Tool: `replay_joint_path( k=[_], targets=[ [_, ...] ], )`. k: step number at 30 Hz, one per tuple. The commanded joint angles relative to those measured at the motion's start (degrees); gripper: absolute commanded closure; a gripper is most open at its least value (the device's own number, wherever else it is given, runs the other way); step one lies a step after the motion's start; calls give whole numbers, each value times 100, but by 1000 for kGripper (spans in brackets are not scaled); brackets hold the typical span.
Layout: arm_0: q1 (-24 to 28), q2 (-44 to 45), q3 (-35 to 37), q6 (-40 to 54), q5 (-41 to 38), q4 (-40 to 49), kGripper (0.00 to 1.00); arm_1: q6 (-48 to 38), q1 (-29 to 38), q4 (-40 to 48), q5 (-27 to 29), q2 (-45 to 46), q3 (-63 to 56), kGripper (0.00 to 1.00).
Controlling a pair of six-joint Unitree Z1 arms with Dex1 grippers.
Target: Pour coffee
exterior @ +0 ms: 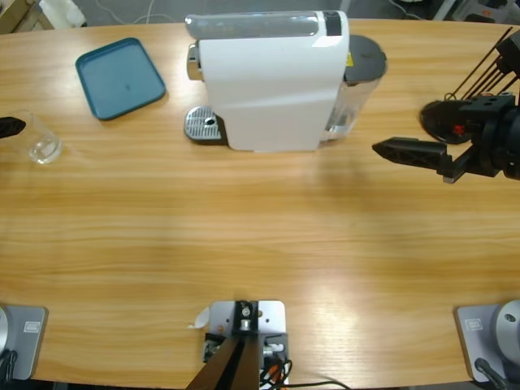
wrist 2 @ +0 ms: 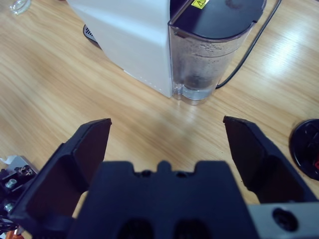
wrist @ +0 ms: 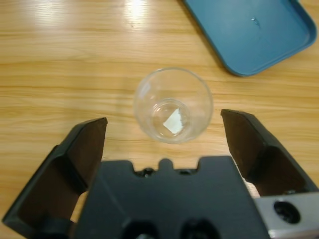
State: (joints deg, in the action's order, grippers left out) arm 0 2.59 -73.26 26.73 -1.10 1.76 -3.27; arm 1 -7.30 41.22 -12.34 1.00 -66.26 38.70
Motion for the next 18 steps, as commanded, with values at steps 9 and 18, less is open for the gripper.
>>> replay_joint_path(
  k=[9, 18],
  targets=[
    [128, -503, -203, 48, -124, -299, 4, -70, -79, 90, -74, -260, -172, 0],
    [128, -561, -203, 59, -387, -498, 3, -70, -79, 100, -114, -304, -179, 0]
  ],
)
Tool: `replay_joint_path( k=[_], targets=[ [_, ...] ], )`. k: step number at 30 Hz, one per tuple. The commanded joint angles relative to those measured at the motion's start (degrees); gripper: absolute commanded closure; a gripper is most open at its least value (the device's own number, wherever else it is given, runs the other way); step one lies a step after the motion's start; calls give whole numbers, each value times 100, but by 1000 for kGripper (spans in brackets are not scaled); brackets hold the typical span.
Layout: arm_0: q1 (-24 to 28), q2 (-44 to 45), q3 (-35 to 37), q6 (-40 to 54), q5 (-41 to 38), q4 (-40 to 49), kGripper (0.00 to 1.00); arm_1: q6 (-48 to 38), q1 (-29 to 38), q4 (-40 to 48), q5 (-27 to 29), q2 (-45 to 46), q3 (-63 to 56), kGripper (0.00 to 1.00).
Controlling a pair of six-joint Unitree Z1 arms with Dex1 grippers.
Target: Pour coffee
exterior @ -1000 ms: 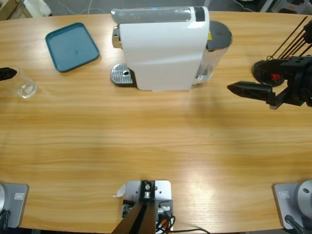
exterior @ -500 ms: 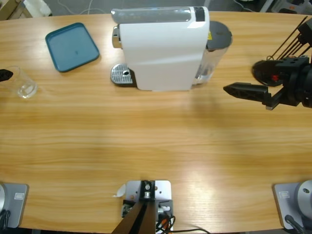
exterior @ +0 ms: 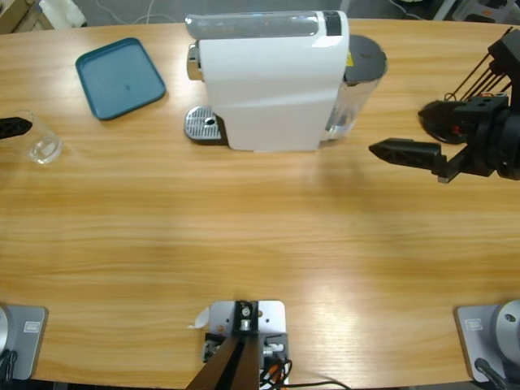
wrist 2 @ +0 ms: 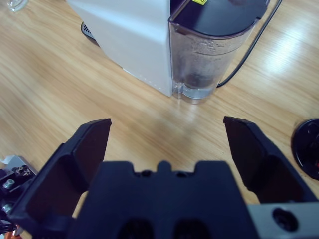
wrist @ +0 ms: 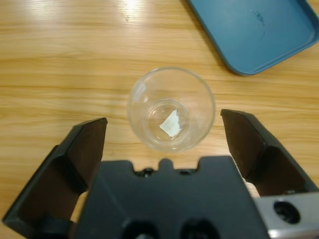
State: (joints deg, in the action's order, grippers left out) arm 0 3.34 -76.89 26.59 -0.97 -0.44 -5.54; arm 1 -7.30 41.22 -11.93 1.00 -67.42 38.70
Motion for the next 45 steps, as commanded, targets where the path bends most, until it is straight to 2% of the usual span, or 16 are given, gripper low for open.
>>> replay_joint_path(
  k=[1, 31, 34, 35, 40, 41, 42, 45],
  targets=[
    [53, -239, -189, 44, -167, -299, 3, -70, -79, 59, -124, -193, -179, 0],
    [159, -1413, -185, -106, -149, -962, 5, -70, -79, 59, -143, -200, -188, 0],
    [159, -1494, -189, -106, -154, -1007, 35, -70, -79, 59, -136, -216, -179, 0],
    [159, -1510, -189, -109, -158, -1016, 73, -70, -79, 59, -135, -223, -179, 0],
    [159, -1497, -201, -83, -288, -1028, 397, -70, -79, 59, -131, -237, -179, 0],
    [159, -1483, -206, -79, -314, -1028, 407, -70, -80, 59, -126, -244, -179, 0],
    [152, -1474, -206, -79, -383, -1034, 469, -70, -80, 59, -126, -251, -179, 0],
    [44, -1443, -206, -49, -580, -1081, 471, -70, -80, 59, -126, -254, -179, 0]
  ],
)
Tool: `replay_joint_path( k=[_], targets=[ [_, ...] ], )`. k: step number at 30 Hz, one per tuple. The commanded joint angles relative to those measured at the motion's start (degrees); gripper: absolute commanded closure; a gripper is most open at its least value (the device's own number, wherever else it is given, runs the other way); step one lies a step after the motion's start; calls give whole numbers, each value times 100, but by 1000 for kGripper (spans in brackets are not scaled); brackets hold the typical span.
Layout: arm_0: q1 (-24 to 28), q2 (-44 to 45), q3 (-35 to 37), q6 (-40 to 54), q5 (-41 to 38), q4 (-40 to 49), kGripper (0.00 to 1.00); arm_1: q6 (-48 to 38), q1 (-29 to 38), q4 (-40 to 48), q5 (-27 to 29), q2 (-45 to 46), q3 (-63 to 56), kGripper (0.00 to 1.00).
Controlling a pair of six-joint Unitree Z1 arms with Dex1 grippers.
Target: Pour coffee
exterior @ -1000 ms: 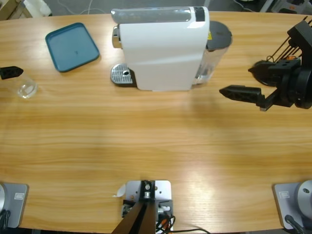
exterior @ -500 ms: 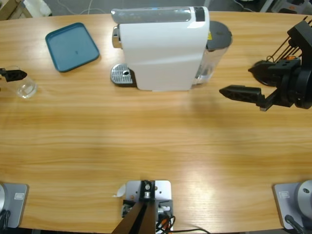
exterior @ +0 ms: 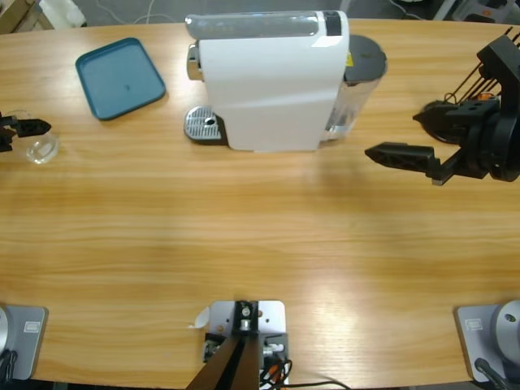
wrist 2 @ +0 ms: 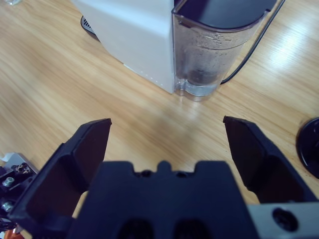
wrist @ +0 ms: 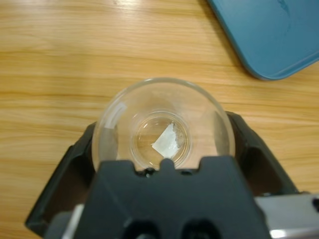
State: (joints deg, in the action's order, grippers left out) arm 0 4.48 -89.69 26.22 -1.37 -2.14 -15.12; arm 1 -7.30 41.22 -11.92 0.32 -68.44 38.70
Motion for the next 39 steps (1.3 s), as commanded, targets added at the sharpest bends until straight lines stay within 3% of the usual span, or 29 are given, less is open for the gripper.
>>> replay_joint_path(
  k=[1, 9, 16, 18, 29, 39],
  targets=[
    [-156, -125, -170, 28, -484, -158, 469, -70, -82, 58, -58, -152, -179, 0],
    [-1224, 485, 134, 606, -1096, -414, 469, -70, -87, 67, -40, -182, -179, 0],
    [-2128, -5, 1097, 874, -1271, -304, 516, -77, -87, 51, -53, -201, -188, 0],
    [-2241, -167, 1254, 1004, -1379, -298, 578, -78, -87, 49, -53, -210, -188, 0],
    [-2933, -1114, 1500, 1229, -1491, -232, 577, -84, -123, 19, -58, -240, -179, 0],
    [-3190, -1527, 2011, 1332, -1491, -167, 579, -87, -123, -13, -72, -279, -170, 0]
  ],
)
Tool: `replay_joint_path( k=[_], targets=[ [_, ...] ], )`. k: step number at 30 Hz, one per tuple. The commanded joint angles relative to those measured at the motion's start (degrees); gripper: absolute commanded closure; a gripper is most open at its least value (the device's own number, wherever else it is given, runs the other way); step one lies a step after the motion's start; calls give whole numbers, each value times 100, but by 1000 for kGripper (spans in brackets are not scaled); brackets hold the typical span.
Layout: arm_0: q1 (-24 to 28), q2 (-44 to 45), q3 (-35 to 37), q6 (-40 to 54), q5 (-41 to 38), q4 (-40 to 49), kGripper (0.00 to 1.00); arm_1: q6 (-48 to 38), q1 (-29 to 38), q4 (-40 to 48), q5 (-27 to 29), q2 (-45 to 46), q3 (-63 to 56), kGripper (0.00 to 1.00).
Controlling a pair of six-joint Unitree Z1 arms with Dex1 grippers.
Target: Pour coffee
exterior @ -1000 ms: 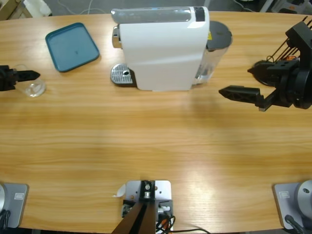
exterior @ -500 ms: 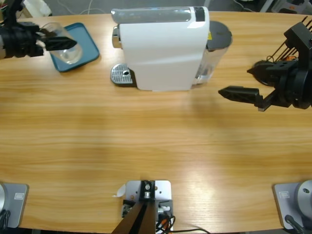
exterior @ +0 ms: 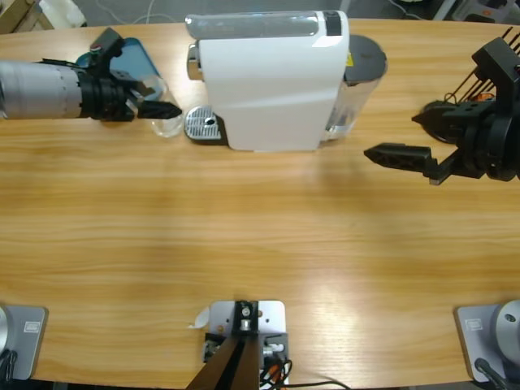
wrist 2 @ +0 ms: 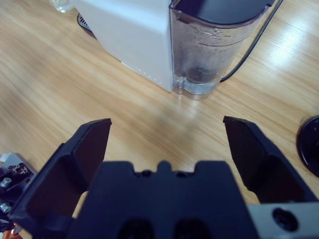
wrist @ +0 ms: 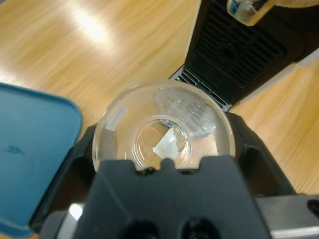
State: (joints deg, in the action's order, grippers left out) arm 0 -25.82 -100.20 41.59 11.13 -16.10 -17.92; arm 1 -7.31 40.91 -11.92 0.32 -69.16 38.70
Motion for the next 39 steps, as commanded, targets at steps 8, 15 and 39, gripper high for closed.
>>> replay_joint_path(
  k=[8, 15, 39],
  targets=[
    [-269, -905, 974, 83, -150, 368, 579, -87, -92, -11, -93, -233, -161, 0],
    [-454, -1033, 965, 83, -213, 412, 579, -87, -92, -5, -93, -226, -161, 0],
    [-343, -727, 903, 311, -535, 772, 4, -87, -92, 14, -137, -298, -170, 0]
  ],
)
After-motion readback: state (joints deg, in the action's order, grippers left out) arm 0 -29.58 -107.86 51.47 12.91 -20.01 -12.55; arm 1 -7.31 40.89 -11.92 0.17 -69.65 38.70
